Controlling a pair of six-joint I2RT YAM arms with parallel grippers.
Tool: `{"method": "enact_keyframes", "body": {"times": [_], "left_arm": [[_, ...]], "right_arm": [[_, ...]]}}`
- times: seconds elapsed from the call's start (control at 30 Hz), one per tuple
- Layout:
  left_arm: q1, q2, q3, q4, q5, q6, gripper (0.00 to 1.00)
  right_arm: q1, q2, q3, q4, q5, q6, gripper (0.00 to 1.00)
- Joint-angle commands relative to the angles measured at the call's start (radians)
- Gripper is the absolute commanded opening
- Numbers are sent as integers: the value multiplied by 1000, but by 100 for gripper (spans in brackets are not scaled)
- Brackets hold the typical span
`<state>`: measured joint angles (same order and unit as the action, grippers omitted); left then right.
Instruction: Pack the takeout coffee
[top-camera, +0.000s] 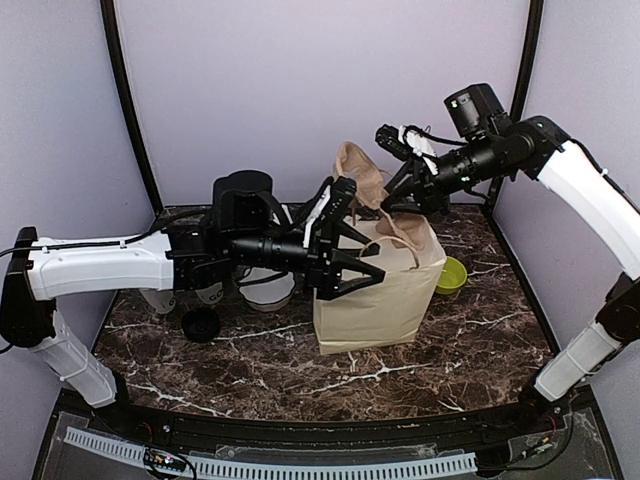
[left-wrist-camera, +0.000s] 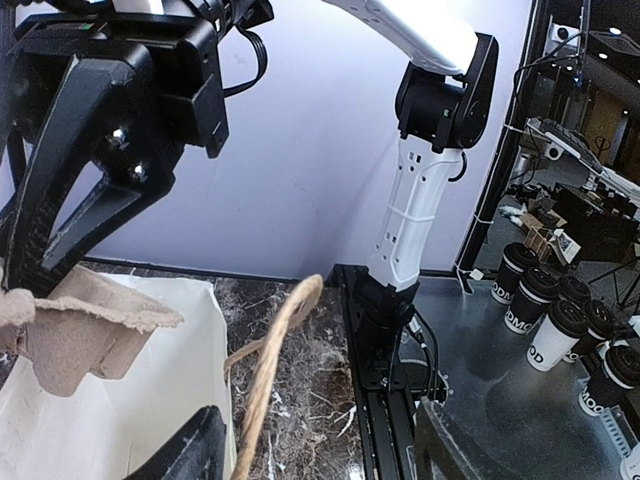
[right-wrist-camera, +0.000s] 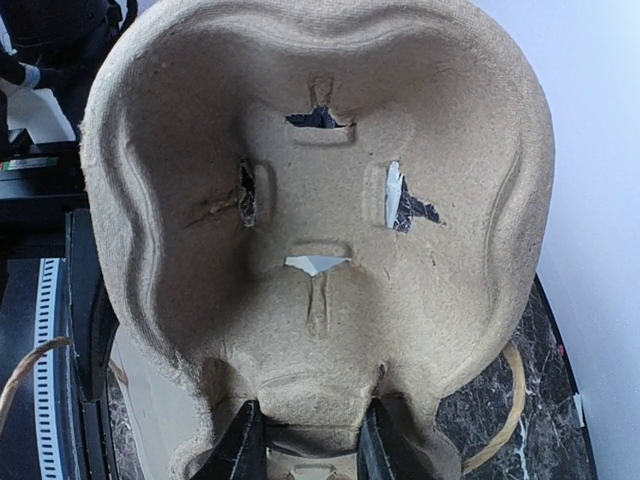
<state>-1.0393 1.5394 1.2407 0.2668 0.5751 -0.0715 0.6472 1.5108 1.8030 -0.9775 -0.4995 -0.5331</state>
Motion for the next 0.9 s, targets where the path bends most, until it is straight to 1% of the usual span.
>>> {"method": "enact_keyframes", "body": {"times": [0.0, 0.1, 0.23, 0.43, 0.57, 0.73, 0.87], "left_arm": [[-25, -11, 34, -49, -21, 50, 67], [-36, -17, 36, -72, -41, 60, 67], [-47, -29, 37, -92, -58, 64, 66], [-63, -64, 61, -146, -61, 109, 67], [-75, -98, 93, -217, -52, 141, 71], [-79, -202, 133, -360, -96, 185, 75], [-79, -301, 140, -415, -161, 209, 75]], "right_arm": [[15, 9, -22, -136, -21, -116, 27], [28, -4, -37, -185, -38, -146, 27], [45, -21, -57, -203, -35, -162, 27], [74, 14, -67, -233, 2, -178, 27], [87, 31, -75, -232, 45, -182, 27], [94, 40, -67, -243, 98, -186, 26], [95, 43, -61, -254, 125, -185, 27]]}}
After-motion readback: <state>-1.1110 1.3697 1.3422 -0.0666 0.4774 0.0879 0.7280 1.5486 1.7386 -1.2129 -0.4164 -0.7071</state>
